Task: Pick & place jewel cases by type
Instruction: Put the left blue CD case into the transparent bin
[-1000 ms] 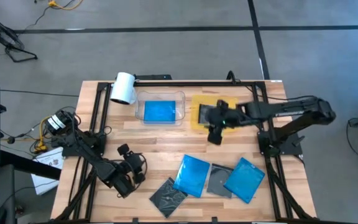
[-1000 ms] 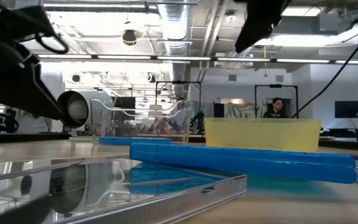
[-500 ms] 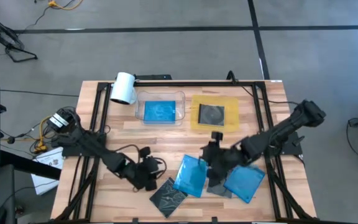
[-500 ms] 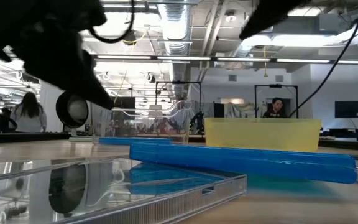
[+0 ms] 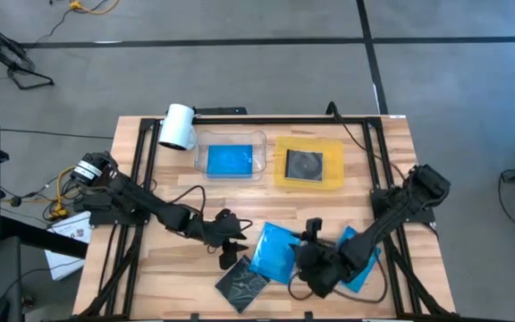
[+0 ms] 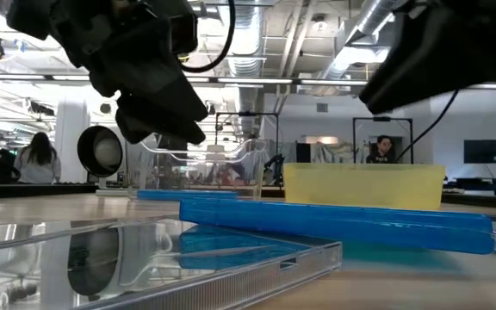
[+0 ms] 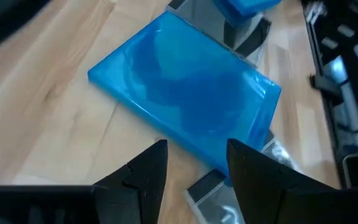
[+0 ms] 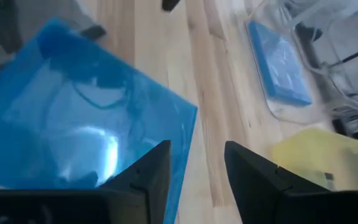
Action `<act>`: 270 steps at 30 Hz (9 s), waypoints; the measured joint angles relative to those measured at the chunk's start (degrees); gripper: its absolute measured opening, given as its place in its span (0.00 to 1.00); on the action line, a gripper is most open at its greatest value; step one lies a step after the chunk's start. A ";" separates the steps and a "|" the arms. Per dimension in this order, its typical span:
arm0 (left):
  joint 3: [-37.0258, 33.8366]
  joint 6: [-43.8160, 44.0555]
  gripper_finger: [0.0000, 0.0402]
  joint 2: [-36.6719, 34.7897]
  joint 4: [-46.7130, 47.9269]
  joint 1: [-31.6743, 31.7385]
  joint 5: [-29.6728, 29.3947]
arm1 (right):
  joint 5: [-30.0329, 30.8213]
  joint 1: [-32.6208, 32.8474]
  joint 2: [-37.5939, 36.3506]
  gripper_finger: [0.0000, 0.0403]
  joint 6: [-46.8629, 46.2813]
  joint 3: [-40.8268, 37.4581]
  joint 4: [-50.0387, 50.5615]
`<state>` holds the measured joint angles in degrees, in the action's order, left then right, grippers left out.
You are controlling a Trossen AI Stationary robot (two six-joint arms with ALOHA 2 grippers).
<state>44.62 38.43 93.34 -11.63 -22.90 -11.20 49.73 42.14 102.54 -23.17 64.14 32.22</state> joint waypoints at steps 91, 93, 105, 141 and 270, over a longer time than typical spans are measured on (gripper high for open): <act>4.44 27.04 0.64 18.25 -16.82 8.31 18.44 | -14.95 0.64 4.68 0.28 -10.45 -3.72 0.33; 4.42 27.09 0.64 18.25 -16.86 8.31 18.42 | -15.86 0.09 5.00 0.28 -10.44 -3.70 0.54; 4.42 26.73 0.64 18.25 -16.75 8.62 18.52 | -16.91 1.28 3.98 0.28 -14.38 -3.69 5.93; 4.26 26.37 0.64 18.29 -19.01 9.36 18.35 | -18.42 -2.97 4.37 0.28 -6.65 -3.67 -4.67; 4.33 15.16 0.23 18.27 -29.55 10.63 16.22 | -17.85 -0.37 0.81 0.28 -19.85 -3.65 7.55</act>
<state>48.95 53.59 111.61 -41.19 -12.27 5.02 31.88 41.78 103.35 -43.02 60.49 39.77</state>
